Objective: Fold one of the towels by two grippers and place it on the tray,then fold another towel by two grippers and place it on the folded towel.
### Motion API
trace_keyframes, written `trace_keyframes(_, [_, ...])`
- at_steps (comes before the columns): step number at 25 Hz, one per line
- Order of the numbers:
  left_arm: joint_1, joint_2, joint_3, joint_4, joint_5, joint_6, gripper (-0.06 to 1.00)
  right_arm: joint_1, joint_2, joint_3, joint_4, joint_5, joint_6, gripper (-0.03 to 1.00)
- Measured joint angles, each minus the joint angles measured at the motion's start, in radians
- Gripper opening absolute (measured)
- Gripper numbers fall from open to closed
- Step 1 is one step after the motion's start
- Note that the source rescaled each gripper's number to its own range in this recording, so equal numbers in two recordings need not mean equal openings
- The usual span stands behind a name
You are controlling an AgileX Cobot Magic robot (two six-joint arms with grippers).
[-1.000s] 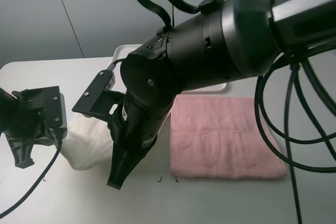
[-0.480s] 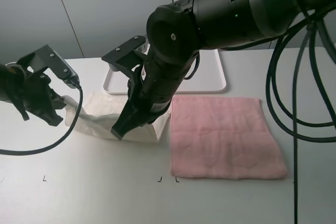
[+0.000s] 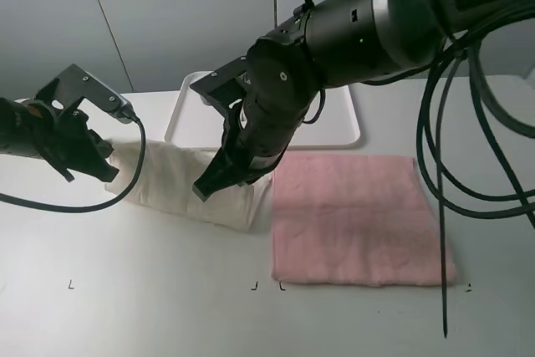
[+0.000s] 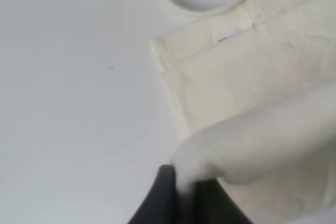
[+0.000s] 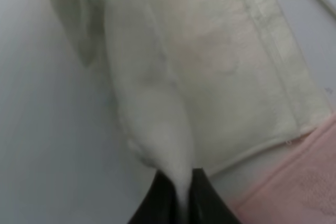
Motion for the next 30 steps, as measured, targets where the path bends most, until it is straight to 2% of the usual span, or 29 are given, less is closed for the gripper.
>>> trace_keyframes(5, [0.000, 0.069, 0.000, -0.002, -0.078, -0.018, 0.00, -0.008, 0.044, 0.000, -0.145, -0.057, 0.165, 0.00])
trace_keyframes(9, [0.000, 0.091, 0.000, -0.002, -0.142, -0.025, 0.01, -0.018, 0.065, 0.000, -0.243, -0.091, 0.213, 0.01])
trace_keyframes(11, [0.000, 0.091, 0.000, -0.002, -0.179, -0.025, 0.07, -0.018, 0.071, 0.000, -0.287, -0.104, 0.230, 0.07])
trace_keyframes(13, [0.000, 0.091, 0.000, -0.002, -0.218, -0.025, 0.26, -0.018, 0.071, 0.000, -0.321, -0.116, 0.270, 0.26])
trace_keyframes(15, [0.000, 0.093, 0.000, -0.002, -0.246, -0.025, 0.55, -0.018, 0.071, -0.002, -0.361, -0.139, 0.339, 0.54])
trace_keyframes(16, [0.000, 0.093, 0.000, -0.002, -0.258, -0.026, 0.72, -0.018, 0.071, -0.002, -0.386, -0.151, 0.405, 0.71])
trace_keyframes(17, [0.000, 0.093, -0.002, -0.002, -0.268, -0.028, 0.85, -0.018, 0.071, -0.002, -0.421, -0.155, 0.454, 0.86])
trace_keyframes(18, [0.000, 0.096, -0.005, -0.002, -0.268, -0.028, 0.93, -0.018, 0.071, -0.002, -0.445, -0.155, 0.496, 0.93])
trace_keyframes(19, [0.000, 0.097, -0.016, -0.002, -0.249, -0.028, 0.97, -0.018, 0.071, -0.008, -0.465, -0.147, 0.533, 0.97])
trace_keyframes(21, [0.005, 0.102, -0.055, -0.004, -0.165, -0.034, 0.99, -0.018, 0.072, -0.022, -0.477, -0.120, 0.549, 0.99])
trace_keyframes(23, [0.017, 0.122, -0.129, -0.004, -0.025, -0.054, 0.99, -0.020, 0.072, -0.043, -0.457, -0.080, 0.518, 1.00])
trace_keyframes(25, [0.033, 0.157, -0.223, -0.004, 0.140, -0.114, 0.99, -0.029, 0.073, -0.073, -0.354, -0.044, 0.440, 1.00])
trace_keyframes(27, [0.044, 0.206, -0.343, 0.008, 0.327, -0.194, 0.99, -0.051, 0.076, -0.100, -0.208, -0.007, 0.306, 1.00])
trace_keyframes(30, [0.049, 0.298, -0.510, 0.093, 0.557, -0.369, 0.99, -0.076, 0.076, -0.133, -0.019, 0.070, 0.135, 1.00])
